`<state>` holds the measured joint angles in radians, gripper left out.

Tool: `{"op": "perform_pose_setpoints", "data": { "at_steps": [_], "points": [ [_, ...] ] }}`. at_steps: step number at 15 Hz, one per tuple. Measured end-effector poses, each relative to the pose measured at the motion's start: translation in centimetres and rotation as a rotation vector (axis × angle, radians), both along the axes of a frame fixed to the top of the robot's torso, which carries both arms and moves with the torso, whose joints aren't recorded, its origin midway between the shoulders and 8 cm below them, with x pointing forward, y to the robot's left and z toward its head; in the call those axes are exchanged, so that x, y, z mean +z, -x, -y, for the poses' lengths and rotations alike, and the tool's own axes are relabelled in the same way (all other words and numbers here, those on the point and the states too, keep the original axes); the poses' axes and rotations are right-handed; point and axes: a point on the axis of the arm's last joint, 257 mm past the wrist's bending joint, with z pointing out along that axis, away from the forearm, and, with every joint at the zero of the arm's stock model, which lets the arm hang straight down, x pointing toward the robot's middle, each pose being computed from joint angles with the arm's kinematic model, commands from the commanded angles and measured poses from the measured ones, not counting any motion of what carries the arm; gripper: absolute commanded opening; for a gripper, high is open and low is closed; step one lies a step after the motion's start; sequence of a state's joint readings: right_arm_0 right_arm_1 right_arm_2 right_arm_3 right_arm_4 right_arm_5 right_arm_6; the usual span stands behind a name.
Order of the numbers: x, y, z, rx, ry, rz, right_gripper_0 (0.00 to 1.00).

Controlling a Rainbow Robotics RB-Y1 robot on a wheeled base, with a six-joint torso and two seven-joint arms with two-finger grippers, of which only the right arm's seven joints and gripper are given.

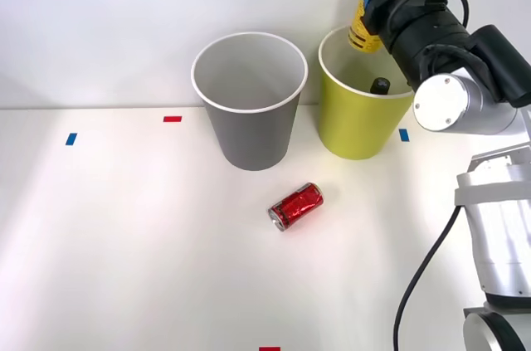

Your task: Put cans in the gray bin, plastic bottles in the light green bin

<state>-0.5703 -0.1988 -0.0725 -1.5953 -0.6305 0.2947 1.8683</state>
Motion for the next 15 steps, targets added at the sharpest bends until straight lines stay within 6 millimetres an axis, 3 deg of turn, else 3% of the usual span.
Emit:
{"op": "perform_pose_setpoints", "data": {
  "at_steps": [5, 6, 7, 8, 15],
  "points": [
    [0.2, 0.0, -0.2, 0.002, 0.003, 0.003, 0.00],
    [0.2, 0.0, -0.2, 0.002, 0.002, 0.003, 0.29],
    [0.2, 0.0, -0.2, 0.002, -0.001, 0.002, 0.77],
    [0.1, 0.0, -0.3, 0.004, -0.006, 0.001, 1.00],
    [-0.1, 0.1, -1.3, 0.024, -0.044, -0.009, 1.00]
  ]
}}
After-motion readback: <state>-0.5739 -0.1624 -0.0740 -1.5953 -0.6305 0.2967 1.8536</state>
